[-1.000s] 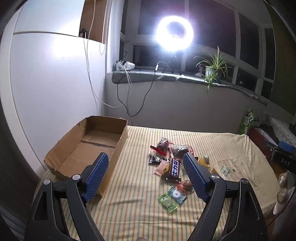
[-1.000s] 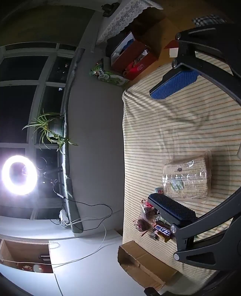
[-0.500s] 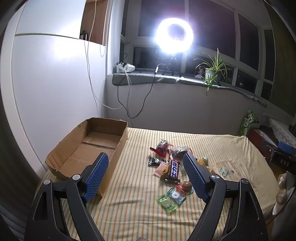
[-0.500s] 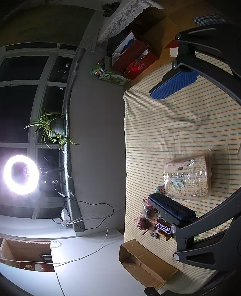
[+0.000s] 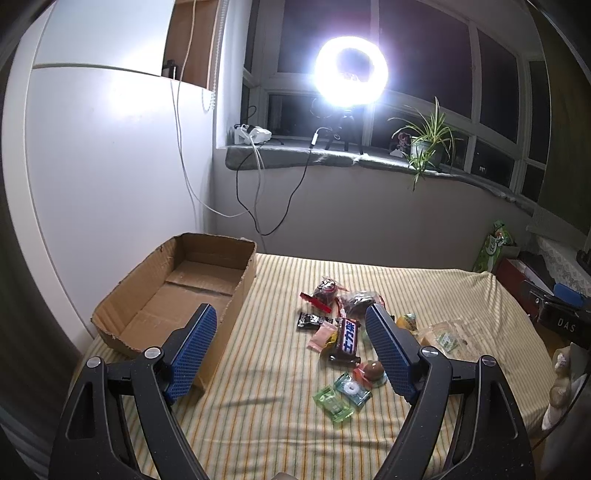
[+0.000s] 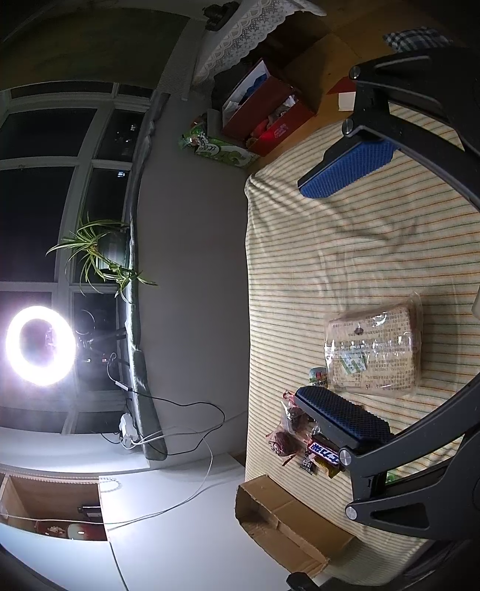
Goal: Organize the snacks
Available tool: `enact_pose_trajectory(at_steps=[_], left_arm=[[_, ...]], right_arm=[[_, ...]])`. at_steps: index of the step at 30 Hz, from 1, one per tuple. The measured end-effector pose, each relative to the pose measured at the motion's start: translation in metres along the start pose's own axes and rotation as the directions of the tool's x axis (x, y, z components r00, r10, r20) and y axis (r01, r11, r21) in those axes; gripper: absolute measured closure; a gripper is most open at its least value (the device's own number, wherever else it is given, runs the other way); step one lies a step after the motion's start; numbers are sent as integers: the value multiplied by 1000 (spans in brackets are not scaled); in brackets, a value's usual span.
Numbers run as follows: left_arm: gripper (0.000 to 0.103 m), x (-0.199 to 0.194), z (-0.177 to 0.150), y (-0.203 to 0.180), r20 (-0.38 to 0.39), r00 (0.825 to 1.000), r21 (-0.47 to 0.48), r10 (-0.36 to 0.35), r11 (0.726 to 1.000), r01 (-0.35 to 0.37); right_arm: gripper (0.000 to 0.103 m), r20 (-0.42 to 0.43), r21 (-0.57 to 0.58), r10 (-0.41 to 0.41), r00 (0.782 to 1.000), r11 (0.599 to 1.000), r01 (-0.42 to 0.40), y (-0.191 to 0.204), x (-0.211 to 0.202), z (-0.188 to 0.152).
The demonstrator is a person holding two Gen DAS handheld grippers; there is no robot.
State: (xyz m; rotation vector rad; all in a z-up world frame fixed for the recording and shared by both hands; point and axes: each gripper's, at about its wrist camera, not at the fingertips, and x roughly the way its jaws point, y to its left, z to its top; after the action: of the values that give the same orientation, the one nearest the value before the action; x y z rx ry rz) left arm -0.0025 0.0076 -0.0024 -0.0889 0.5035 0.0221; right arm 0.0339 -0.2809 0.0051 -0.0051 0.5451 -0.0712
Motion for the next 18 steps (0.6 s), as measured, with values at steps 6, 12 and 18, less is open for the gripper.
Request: enact_pose_trajectory(at_steps=[6, 12, 18], left_arm=[[20, -1, 0, 0, 2, 1000, 0, -4, 1000, 4], [20, -1, 0, 1, 1, 1000, -2, -6, 1000, 6], [20, -1, -1, 0, 1, 1000, 1, -5, 1000, 5]], right_arm=[[0, 1, -1, 0, 1000, 1000, 0, 0, 0, 0], [0, -1, -2, 1, 1000, 1000, -1, 2, 0, -1], [0, -3, -1, 2, 1000, 1000, -2, 3, 0, -1]])
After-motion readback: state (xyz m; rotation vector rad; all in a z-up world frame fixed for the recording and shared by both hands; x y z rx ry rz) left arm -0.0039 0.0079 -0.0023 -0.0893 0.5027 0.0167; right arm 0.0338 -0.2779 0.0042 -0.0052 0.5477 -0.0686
